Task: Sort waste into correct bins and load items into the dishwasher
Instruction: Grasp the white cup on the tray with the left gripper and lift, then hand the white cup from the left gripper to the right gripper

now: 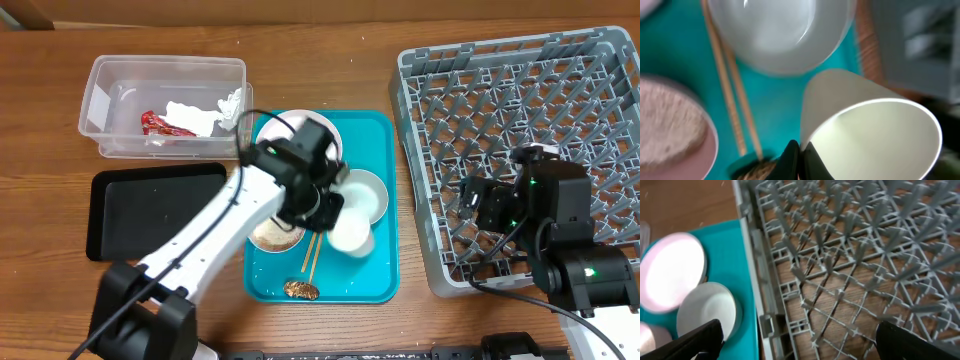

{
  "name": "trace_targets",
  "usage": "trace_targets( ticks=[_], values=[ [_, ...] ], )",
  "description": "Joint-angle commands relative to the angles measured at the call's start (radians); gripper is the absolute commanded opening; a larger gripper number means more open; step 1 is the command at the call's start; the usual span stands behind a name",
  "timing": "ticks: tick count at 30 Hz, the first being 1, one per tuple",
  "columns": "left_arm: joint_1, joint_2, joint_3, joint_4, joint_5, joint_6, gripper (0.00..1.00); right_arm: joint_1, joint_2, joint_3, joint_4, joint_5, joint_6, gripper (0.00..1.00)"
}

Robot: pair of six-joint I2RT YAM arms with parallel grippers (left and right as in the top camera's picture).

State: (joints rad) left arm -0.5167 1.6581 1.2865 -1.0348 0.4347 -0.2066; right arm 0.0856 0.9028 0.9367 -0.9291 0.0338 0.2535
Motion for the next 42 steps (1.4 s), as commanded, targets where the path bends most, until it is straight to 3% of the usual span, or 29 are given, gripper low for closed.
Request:
trace_targets(
  ticks=[1,2,5,8,11,20,34,35,39,42],
  values=[
    [0.142,-0.007,0.066,0.085,0.351,0.034,0.04,-0.044,0.003,0.032,0.05,-0.041,0.084,1.0],
    [0.195,-0.006,0.066,0.166,0.497,0.015,0.04,-0.067,0.017,0.032,0.096,-0.206,0.008,1.0],
    [0.278,0.003,0.066,0.329,0.718,-0.07,0.04,-0.09,0.055,0.032,0.157,-0.627,-0.203,1.0],
    [0.322,0.009,0.066,0.446,0.838,-0.178,0.04,-0.093,0.102,0.032,0.191,-0.985,-0.347,1.0],
    [0.326,0.01,0.066,0.472,0.907,-0.186,0.04,-0.093,0.147,0.032,0.232,-1.154,-0.389,1.0],
    [0.259,0.01,0.066,0.46,0.911,-0.186,0.04,-0.093,0.221,0.032,0.369,-1.27,-0.389,1.0],
    [0.166,0.01,0.066,0.46,0.837,-0.195,0.04,-0.093,0.237,0.032,0.395,-1.331,-0.389,0.99],
    [0.164,0.01,0.066,0.46,0.837,-0.195,0.04,-0.093,0.237,0.032,0.398,-1.342,-0.389,0.97],
    [0.163,0.01,0.066,0.46,0.837,-0.195,0.04,-0.093,0.237,0.032,0.401,-1.345,-0.389,0.72],
    [0.163,0.01,0.066,0.46,0.837,-0.195,0.04,-0.092,0.237,0.032,0.4,-1.345,-0.388,0.71]
  ],
)
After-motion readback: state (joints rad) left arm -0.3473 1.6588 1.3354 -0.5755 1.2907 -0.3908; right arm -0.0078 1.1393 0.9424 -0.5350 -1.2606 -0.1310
